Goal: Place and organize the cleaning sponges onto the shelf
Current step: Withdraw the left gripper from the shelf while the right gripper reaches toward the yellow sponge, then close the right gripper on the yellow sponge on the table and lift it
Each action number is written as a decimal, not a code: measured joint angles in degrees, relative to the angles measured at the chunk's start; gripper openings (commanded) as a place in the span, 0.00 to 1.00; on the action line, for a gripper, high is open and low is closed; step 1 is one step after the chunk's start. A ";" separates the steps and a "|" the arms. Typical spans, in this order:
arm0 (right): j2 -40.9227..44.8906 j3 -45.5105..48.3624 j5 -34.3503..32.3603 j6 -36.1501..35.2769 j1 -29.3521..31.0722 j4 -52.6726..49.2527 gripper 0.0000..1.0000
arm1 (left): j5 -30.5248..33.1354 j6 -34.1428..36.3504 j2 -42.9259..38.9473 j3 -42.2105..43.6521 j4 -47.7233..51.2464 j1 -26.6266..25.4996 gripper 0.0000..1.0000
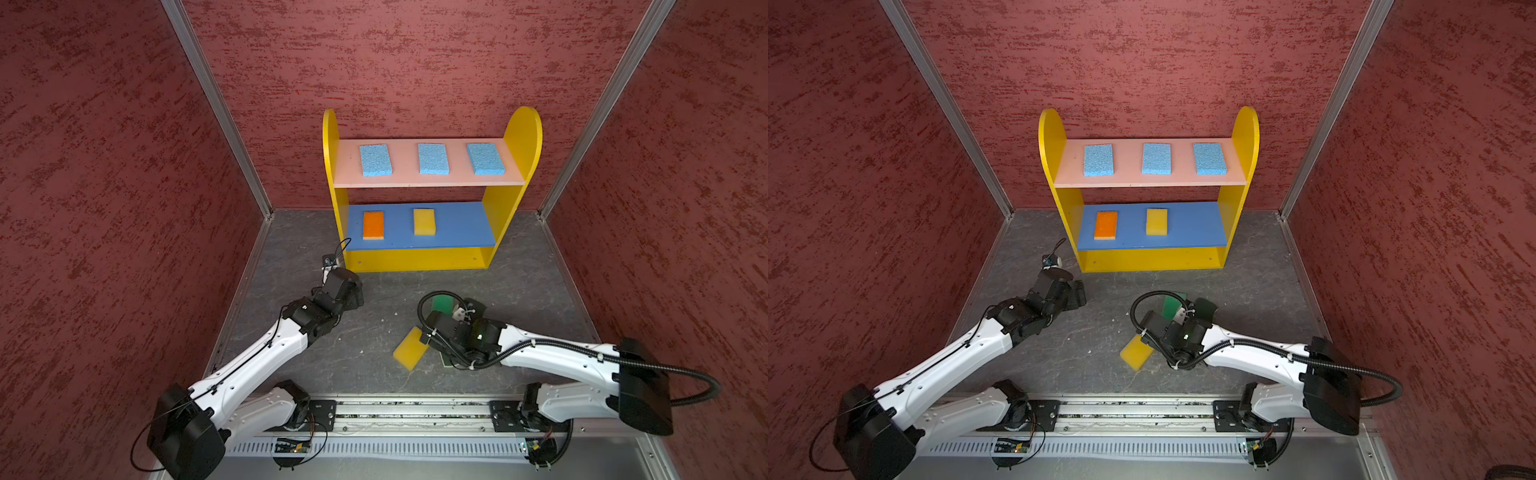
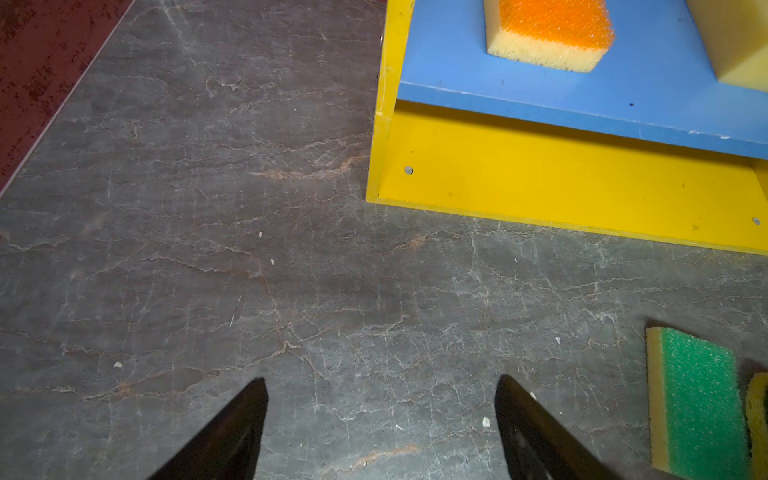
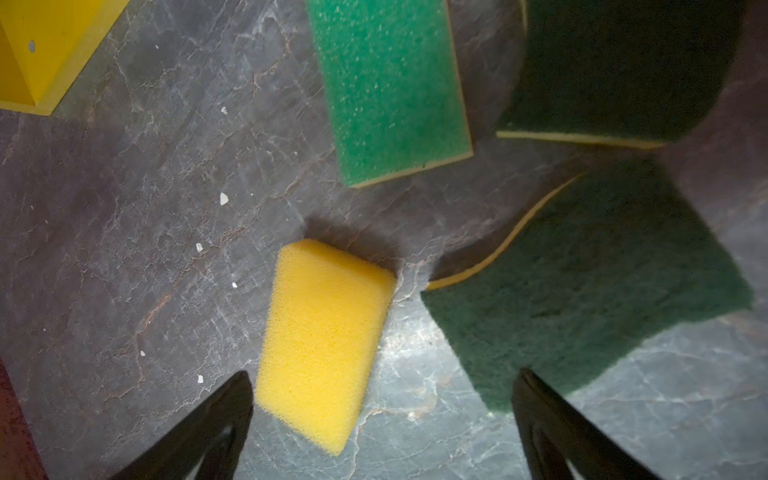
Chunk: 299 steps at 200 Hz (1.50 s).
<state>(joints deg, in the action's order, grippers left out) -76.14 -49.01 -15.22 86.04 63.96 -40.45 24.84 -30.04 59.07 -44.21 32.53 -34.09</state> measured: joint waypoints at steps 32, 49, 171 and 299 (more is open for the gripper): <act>-2.49 -1.33 -0.09 4.35 2.05 0.15 0.99 | -0.63 -0.15 -2.95 0.87 1.20 0.00 0.87; -4.57 -1.53 -0.04 6.32 2.86 0.11 0.99 | -0.92 -0.15 -4.17 1.11 1.81 0.00 0.87; -18.27 -10.73 1.97 8.11 6.34 1.46 0.98 | -5.38 -1.42 -12.72 5.22 3.69 0.59 0.87; -24.79 -17.09 3.65 8.39 6.34 -1.09 0.99 | -6.86 -1.81 -15.63 6.21 5.40 2.34 0.88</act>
<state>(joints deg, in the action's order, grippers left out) -100.92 -66.11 -11.57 94.43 70.30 -41.54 17.98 -31.86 43.44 -38.00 37.93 -31.75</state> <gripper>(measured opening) 0.987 0.876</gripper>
